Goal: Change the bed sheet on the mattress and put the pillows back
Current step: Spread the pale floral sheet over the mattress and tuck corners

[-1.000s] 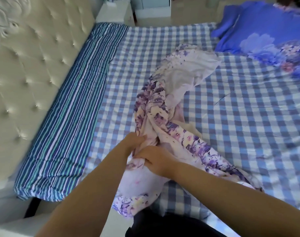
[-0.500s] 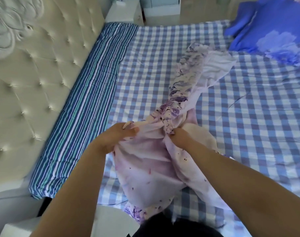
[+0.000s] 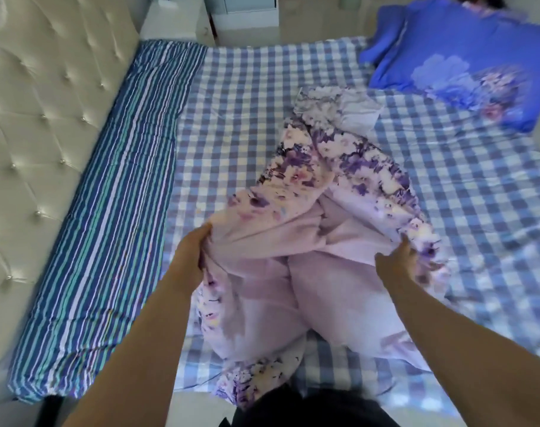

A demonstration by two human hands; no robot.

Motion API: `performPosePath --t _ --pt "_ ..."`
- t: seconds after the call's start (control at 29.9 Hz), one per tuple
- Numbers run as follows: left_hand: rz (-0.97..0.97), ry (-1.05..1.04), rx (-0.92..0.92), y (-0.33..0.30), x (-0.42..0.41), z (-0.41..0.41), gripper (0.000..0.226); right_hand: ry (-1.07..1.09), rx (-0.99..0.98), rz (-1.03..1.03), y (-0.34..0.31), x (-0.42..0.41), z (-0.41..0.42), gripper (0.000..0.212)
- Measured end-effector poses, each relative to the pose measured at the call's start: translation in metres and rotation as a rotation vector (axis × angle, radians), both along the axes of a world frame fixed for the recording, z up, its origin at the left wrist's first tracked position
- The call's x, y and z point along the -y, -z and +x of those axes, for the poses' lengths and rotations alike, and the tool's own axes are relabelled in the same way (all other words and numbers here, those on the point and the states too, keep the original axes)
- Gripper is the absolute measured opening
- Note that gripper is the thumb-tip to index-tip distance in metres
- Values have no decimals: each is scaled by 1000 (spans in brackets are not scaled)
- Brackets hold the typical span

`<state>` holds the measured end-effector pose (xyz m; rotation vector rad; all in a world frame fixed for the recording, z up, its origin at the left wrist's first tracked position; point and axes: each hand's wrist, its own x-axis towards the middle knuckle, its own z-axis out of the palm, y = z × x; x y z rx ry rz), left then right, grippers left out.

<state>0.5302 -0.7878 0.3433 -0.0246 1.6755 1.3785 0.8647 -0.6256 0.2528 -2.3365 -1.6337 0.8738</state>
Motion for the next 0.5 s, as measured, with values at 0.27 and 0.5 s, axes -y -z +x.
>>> performPosePath --t 0.27,0.5 --pt "-147 842 44 -35 19 23 60 -891 -44 170 -29 35 -153 48" --pt "-246 908 199 -7 61 -11 83 -915 -263 131 -35 48 -181 19"
